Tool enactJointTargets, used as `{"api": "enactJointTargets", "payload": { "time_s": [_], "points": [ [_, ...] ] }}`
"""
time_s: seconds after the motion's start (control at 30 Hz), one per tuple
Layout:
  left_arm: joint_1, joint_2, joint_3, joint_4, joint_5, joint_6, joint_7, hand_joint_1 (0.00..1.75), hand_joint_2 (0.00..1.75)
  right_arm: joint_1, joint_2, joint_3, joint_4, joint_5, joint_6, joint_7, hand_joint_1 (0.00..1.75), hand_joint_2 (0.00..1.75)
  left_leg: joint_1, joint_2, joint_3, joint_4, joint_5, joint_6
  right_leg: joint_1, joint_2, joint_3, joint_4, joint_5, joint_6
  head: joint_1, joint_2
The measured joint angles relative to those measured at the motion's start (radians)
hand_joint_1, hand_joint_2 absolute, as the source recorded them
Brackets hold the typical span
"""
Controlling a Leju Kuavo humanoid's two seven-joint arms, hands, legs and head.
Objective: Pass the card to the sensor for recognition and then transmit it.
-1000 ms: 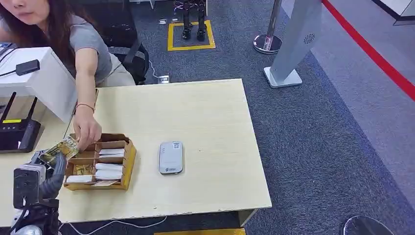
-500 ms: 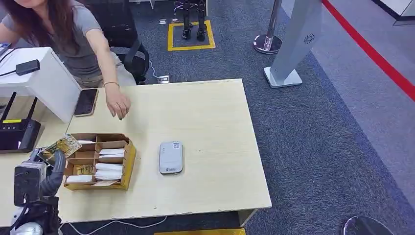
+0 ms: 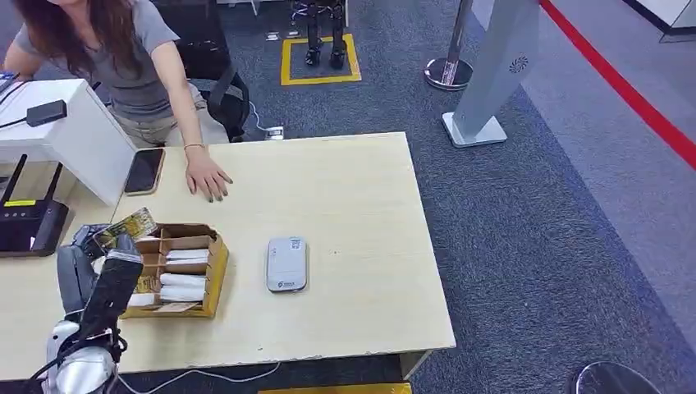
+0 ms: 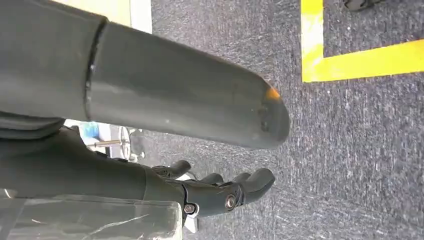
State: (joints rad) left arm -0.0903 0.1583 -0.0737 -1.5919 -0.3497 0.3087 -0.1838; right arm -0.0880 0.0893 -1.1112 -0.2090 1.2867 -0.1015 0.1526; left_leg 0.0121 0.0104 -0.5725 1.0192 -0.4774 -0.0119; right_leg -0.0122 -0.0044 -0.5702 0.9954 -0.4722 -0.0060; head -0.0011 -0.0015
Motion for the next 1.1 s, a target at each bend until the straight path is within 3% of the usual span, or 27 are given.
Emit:
{"api": "enactJointTargets", "payload": {
  "time_s": [0.17,0.3,0.5,1.1],
  "points": [
    [-0.042,-0.016,-0.07,0.053,-0.255,0.098,0.037,1.75,1.75,-0.004,0.001,0.01,0.0,0.01,0.006,0.0,0.0,0.0,0.0,0.0,0.0,0.0,0.0,0.0,0.0,0.0,0.0,0.0,0.0,0.0,0.0,0.0],
    [-0.057,-0.023,-0.114,0.084,-0.399,0.112,0.078,1.75,1.75,-0.005,0.002,0.014,0.0,0.014,0.006,0.001,0.0,0.0,0.0,0.0,0.0,0.0,0.0,0.0,0.0,0.0,0.0,0.0,0.0,0.0,0.0,0.0],
    [-0.064,-0.032,-0.219,0.138,-0.734,0.136,0.206,1.75,1.75,-0.005,0.002,0.02,0.0,0.018,0.007,0.003,0.0,0.0,0.0,0.0,0.0,0.0,0.0,0.0,0.0,0.0,0.0,0.0,0.0,0.0,0.0,0.0],
    [-0.102,-0.053,-0.413,0.279,-1.127,0.142,0.362,1.75,1.75,-0.005,0.008,0.039,0.0,0.035,0.018,0.003,0.0,0.0,0.0,0.0,0.0,0.0,0.0,0.0,0.0,0.0,0.0,0.0,0.0,0.0,0.0,0.0]
  ]
}}
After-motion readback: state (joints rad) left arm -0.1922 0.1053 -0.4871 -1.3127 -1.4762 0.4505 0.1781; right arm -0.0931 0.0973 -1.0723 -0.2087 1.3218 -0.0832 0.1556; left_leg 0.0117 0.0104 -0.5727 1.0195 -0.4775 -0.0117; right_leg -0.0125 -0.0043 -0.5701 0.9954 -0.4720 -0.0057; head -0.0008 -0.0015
